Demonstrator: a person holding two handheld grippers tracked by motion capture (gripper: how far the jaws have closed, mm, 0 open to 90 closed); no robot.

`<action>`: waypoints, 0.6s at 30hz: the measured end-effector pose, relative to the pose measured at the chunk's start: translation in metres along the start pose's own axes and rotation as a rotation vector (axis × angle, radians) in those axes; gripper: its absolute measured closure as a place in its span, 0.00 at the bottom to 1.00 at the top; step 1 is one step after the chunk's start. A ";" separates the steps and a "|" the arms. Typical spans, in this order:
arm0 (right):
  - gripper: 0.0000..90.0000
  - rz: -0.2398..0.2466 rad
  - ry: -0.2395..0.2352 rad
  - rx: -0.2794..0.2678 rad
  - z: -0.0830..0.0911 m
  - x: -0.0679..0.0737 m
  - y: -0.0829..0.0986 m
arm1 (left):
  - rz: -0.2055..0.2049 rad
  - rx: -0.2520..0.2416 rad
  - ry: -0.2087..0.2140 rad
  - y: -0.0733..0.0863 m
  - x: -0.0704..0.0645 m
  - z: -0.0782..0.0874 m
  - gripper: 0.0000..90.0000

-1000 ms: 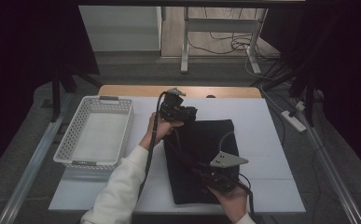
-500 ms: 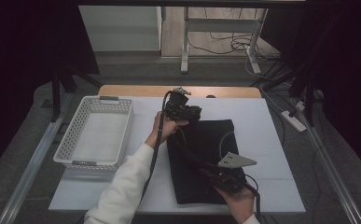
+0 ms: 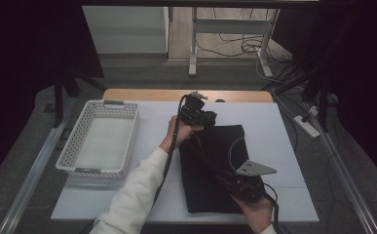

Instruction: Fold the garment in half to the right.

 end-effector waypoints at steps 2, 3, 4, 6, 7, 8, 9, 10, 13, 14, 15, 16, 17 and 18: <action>0.78 -0.003 0.003 -0.001 0.002 -0.001 0.001 | -0.004 0.001 0.001 -0.002 -0.002 -0.004 0.89; 0.78 -0.006 0.007 -0.002 0.003 -0.002 0.002 | -0.005 0.003 0.001 -0.003 -0.003 -0.005 0.89; 0.78 -0.008 0.008 -0.002 0.005 -0.003 0.002 | -0.006 0.005 0.003 -0.004 -0.004 -0.007 0.89; 0.78 -0.013 0.011 0.000 0.007 -0.004 0.004 | -0.008 0.008 0.005 -0.006 -0.006 -0.012 0.89; 0.78 -0.015 0.013 0.000 0.008 -0.005 0.005 | -0.009 0.011 0.005 -0.007 -0.006 -0.014 0.89; 0.78 -0.018 0.015 0.002 0.008 -0.005 0.006 | -0.010 0.017 0.007 -0.008 -0.008 -0.017 0.89; 0.78 -0.022 0.016 0.005 0.009 -0.007 0.008 | -0.012 0.019 0.007 -0.008 -0.008 -0.018 0.89; 0.78 -0.024 0.015 0.005 0.009 -0.007 0.008 | -0.013 0.021 0.007 -0.009 -0.009 -0.021 0.89; 0.77 -0.032 0.018 0.009 0.010 -0.009 0.011 | -0.015 0.027 0.004 -0.010 -0.011 -0.026 0.89; 0.77 -0.032 0.018 0.010 0.011 -0.009 0.011 | -0.015 0.030 0.003 -0.011 -0.011 -0.028 0.89; 0.77 -0.034 0.019 0.012 0.011 -0.009 0.012 | -0.015 0.031 0.003 -0.011 -0.011 -0.029 0.89; 0.77 -0.036 0.020 0.013 0.012 -0.010 0.012 | -0.013 0.031 0.002 -0.011 -0.011 -0.030 0.89; 0.77 -0.037 0.024 0.011 0.012 -0.011 0.012 | -0.014 0.031 0.002 -0.011 -0.011 -0.031 0.89; 0.77 -0.037 0.025 0.011 0.013 -0.011 0.013 | -0.014 0.032 0.002 -0.012 -0.012 -0.031 0.88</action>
Point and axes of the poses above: each handheld gripper's, and its own axes: z roughly backward along the jaws, y roughly out of its underside, x roughly to its left, the point moved 1 cm from there along -z, roughly forward along the jaws, and after that the axes turned 5 degrees about -y, right-handed, at the moved point
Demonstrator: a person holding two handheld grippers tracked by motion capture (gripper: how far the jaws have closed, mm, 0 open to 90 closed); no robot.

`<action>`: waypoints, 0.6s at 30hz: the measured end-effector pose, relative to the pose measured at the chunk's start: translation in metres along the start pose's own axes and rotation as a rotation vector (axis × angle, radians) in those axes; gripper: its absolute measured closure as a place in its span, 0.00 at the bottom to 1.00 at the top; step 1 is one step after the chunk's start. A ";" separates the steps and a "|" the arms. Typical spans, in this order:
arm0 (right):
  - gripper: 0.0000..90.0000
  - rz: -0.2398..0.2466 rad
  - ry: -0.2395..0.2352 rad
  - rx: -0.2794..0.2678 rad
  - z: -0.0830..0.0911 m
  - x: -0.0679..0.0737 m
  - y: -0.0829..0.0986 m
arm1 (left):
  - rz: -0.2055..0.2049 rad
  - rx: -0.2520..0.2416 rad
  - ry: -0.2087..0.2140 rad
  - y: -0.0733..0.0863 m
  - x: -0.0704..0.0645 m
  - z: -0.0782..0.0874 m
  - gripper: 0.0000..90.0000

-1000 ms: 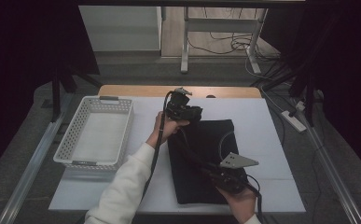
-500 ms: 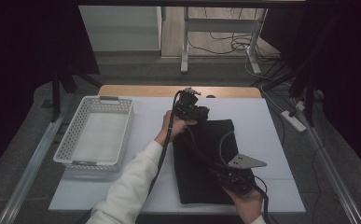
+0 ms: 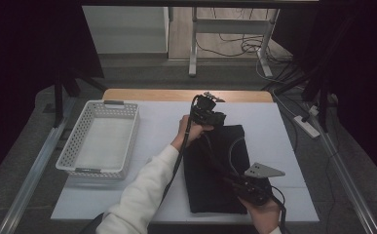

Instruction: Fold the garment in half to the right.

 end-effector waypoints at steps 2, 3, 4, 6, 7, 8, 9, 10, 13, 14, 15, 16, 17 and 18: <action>0.77 -0.002 0.004 0.000 0.001 -0.001 0.001 | 0.000 -0.001 -0.001 -0.001 0.000 -0.001 0.88; 0.77 -0.002 0.006 -0.001 0.002 -0.001 0.001 | -0.001 0.001 -0.001 -0.001 0.000 -0.001 0.88; 0.77 -0.003 0.008 -0.001 0.003 -0.001 0.001 | -0.004 0.003 -0.003 -0.002 -0.001 -0.002 0.88; 0.77 -0.003 0.010 0.001 0.004 -0.003 0.001 | -0.005 0.003 -0.002 -0.003 -0.001 -0.002 0.88; 0.77 -0.005 0.014 -0.003 0.004 -0.003 0.002 | -0.003 0.003 -0.002 -0.004 -0.001 -0.003 0.88; 0.77 -0.007 0.016 -0.003 0.005 -0.003 0.002 | -0.003 0.003 -0.003 -0.004 -0.001 -0.004 0.88; 0.77 -0.006 0.015 -0.002 0.005 -0.003 0.002 | -0.003 0.004 -0.003 -0.005 -0.001 -0.004 0.88; 0.77 -0.006 0.017 -0.002 0.006 -0.003 0.002 | -0.003 0.006 -0.002 -0.006 -0.001 -0.005 0.88; 0.77 -0.008 0.018 -0.001 0.007 -0.004 0.004 | -0.006 0.008 0.001 -0.007 -0.003 -0.007 0.88; 0.77 -0.009 0.017 0.001 0.007 -0.004 0.004 | -0.008 0.007 0.002 -0.007 -0.004 -0.007 0.88; 0.77 -0.009 0.020 0.001 0.007 -0.004 0.005 | -0.009 0.008 0.003 -0.007 -0.004 -0.008 0.88; 0.77 -0.008 0.020 0.001 0.008 -0.004 0.005 | -0.012 0.008 0.003 -0.008 -0.004 -0.008 0.88; 0.77 -0.008 0.021 0.003 0.008 -0.004 0.005 | -0.012 0.007 0.005 -0.008 -0.005 -0.008 0.88; 0.77 -0.008 0.022 0.003 0.009 -0.004 0.005 | -0.012 0.005 0.005 -0.009 -0.005 -0.008 0.87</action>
Point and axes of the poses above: each handheld gripper's, and its own axes: z roughly backward along the jaws, y roughly out of its underside, x roughly to its left, the point moved 1 cm from there along -z, roughly forward along the jaws, and after that the axes turned 5 degrees about -y, right-handed, at the moved point
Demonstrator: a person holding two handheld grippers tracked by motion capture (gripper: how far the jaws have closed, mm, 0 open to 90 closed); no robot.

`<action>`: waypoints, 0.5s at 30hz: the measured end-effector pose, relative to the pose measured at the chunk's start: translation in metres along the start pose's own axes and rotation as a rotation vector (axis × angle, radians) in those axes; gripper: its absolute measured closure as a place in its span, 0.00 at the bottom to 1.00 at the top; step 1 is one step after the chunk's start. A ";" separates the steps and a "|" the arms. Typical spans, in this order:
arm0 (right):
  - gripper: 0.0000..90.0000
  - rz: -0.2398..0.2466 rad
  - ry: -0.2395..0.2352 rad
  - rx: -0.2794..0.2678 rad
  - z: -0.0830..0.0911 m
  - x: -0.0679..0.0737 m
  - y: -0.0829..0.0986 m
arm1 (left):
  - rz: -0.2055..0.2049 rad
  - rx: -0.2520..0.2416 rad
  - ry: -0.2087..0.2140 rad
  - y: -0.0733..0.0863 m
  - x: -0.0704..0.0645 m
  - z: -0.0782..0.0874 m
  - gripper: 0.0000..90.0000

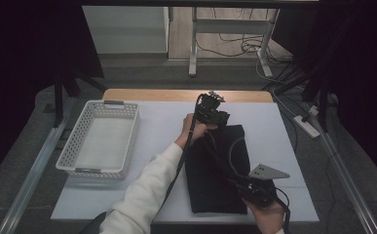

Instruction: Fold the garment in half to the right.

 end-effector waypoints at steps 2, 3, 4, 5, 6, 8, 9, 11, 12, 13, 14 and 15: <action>0.76 -0.003 0.001 0.001 0.001 -0.001 0.000 | -0.005 -0.005 0.001 -0.001 -0.001 0.001 0.83; 0.76 -0.004 0.004 0.004 0.001 -0.002 0.001 | -0.013 -0.012 0.004 -0.001 -0.001 0.001 0.74; 0.74 -0.007 0.009 0.007 0.001 -0.002 0.002 | -0.017 -0.019 0.003 -0.002 -0.002 0.003 0.64; 0.70 -0.012 0.019 0.010 0.001 -0.003 0.002 | -0.024 -0.024 -0.009 -0.003 -0.003 0.005 0.51; 0.65 -0.017 0.032 0.014 0.001 -0.004 0.003 | -0.029 -0.029 -0.020 -0.003 -0.003 0.007 0.43; 0.51 -0.032 0.060 0.018 0.001 -0.008 0.004 | -0.037 -0.035 -0.033 -0.002 -0.003 0.013 0.35; 0.47 -0.042 0.068 0.015 0.003 -0.010 0.005 | -0.040 -0.038 -0.043 -0.001 -0.003 0.017 0.31; 0.41 -0.064 0.086 0.004 0.007 -0.014 0.006 | -0.046 -0.045 -0.055 0.002 -0.003 0.024 0.28; 0.40 -0.069 0.092 -0.001 0.009 -0.015 0.006 | -0.047 -0.048 -0.060 0.003 -0.002 0.028 0.28; 0.40 -0.076 0.094 -0.009 0.011 -0.017 0.006 | -0.050 -0.049 -0.065 0.006 -0.002 0.032 0.27; 0.39 -0.081 0.094 -0.011 0.013 -0.018 0.006 | -0.052 -0.051 -0.069 0.009 -0.001 0.036 0.26; 0.39 -0.084 0.096 -0.016 0.014 -0.020 0.005 | -0.053 -0.053 -0.072 0.011 -0.001 0.039 0.25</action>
Point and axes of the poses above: each handheld gripper's, and its own axes: z roughly backward along the jaws, y roughly out of its underside, x roughly to its left, the point moved 1 cm from there along -z, roughly forward along the jaws, and after that the axes turned 5 degrees about -y, right-handed, at the moved point
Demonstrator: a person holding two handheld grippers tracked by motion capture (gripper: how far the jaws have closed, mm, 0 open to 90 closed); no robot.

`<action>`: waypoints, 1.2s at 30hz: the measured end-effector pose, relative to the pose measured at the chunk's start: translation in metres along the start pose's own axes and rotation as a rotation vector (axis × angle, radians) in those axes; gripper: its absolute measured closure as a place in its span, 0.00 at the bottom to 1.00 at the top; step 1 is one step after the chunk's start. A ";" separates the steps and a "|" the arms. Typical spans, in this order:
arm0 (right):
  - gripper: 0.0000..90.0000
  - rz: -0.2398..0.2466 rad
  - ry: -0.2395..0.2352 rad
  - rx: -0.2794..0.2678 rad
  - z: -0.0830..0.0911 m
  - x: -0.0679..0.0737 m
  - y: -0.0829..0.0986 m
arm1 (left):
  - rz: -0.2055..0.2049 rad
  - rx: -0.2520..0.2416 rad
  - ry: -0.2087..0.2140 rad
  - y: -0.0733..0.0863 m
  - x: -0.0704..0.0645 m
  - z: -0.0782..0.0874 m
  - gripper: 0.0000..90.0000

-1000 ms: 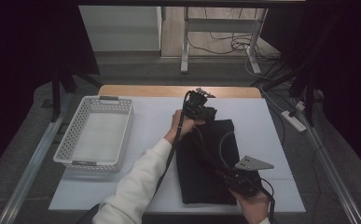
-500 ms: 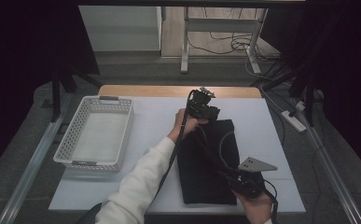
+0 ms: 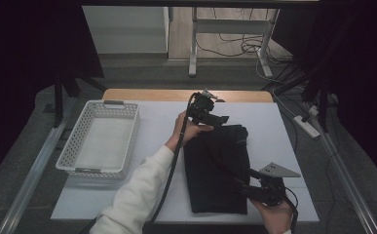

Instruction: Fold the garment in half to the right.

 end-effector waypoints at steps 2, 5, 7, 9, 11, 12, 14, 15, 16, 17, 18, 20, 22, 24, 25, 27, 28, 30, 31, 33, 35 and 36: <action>0.39 -0.001 0.000 -0.001 0.001 -0.001 -0.001 | -0.002 0.000 -0.002 0.005 0.001 0.008 0.25; 0.39 0.002 0.000 0.007 0.000 -0.002 -0.001 | -0.010 -0.007 -0.013 0.013 0.001 0.019 0.24; 0.39 0.001 -0.002 0.012 -0.002 -0.004 -0.002 | -0.013 -0.013 -0.012 0.019 0.001 0.026 0.24; 0.39 0.004 -0.003 0.016 -0.004 -0.005 -0.003 | -0.017 -0.016 -0.019 0.026 0.000 0.031 0.24; 0.39 0.007 -0.007 0.020 -0.006 -0.006 -0.005 | -0.030 -0.007 -0.026 0.032 0.000 0.036 0.23; 0.39 0.008 -0.008 0.020 -0.007 -0.007 -0.006 | -0.031 -0.008 -0.029 0.035 0.000 0.038 0.23; 0.39 0.017 -0.004 0.023 -0.010 -0.009 -0.009 | -0.027 -0.008 -0.033 0.043 0.000 0.042 0.23; 0.39 0.023 -0.001 0.024 -0.011 -0.011 -0.011 | -0.025 -0.005 -0.035 0.046 0.001 0.044 0.23; 0.39 0.025 -0.002 0.024 -0.013 -0.012 -0.013 | -0.022 -0.005 -0.037 0.050 0.001 0.046 0.23; 0.39 0.024 -0.003 0.025 -0.014 -0.014 -0.014 | -0.021 -0.002 -0.038 0.053 0.002 0.047 0.23; 0.39 0.024 -0.005 0.028 -0.016 -0.017 -0.016 | -0.017 -0.002 -0.043 0.056 0.003 0.049 0.23; 0.39 0.021 -0.006 0.034 -0.021 -0.022 -0.019 | -0.018 0.011 -0.056 0.061 0.004 0.051 0.23; 0.39 0.028 -0.005 0.043 -0.026 -0.026 -0.022 | -0.011 0.009 -0.066 0.066 0.005 0.056 0.23; 0.40 0.034 0.002 0.047 -0.031 -0.031 -0.026 | 0.002 0.007 -0.074 0.072 0.007 0.060 0.24; 0.41 0.040 0.003 0.052 -0.034 -0.033 -0.028 | 0.002 0.010 -0.081 0.075 0.008 0.063 0.24; 0.41 0.048 0.012 0.061 -0.041 -0.037 -0.031 | 0.007 0.014 -0.090 0.080 0.008 0.066 0.24; 0.42 0.050 0.011 0.064 -0.045 -0.040 -0.033 | 0.009 0.014 -0.094 0.082 0.009 0.067 0.24; 0.42 0.049 0.009 0.066 -0.051 -0.046 -0.037 | 0.013 0.016 -0.105 0.086 0.010 0.071 0.24; 0.43 0.045 0.007 0.065 -0.055 -0.048 -0.039 | 0.018 0.016 -0.110 0.088 0.010 0.072 0.24; 0.44 0.040 -0.001 0.057 -0.060 -0.052 -0.044 | 0.021 0.016 -0.112 0.091 0.010 0.074 0.24; 0.45 0.040 -0.002 0.062 -0.064 -0.055 -0.048 | 0.017 0.023 -0.121 0.094 0.010 0.076 0.24; 0.47 0.038 -0.005 0.057 -0.066 -0.057 -0.051 | 0.018 0.023 -0.122 0.095 0.010 0.077 0.24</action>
Point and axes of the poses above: each handheld gripper's, and its own axes: z roughly backward along the jaws, y roughly out of its underside, x roughly to its left, the point moved 1 cm from there along -z, roughly forward along the jaws, and after that the axes turned 5 degrees about -y, right-handed, at the moved point
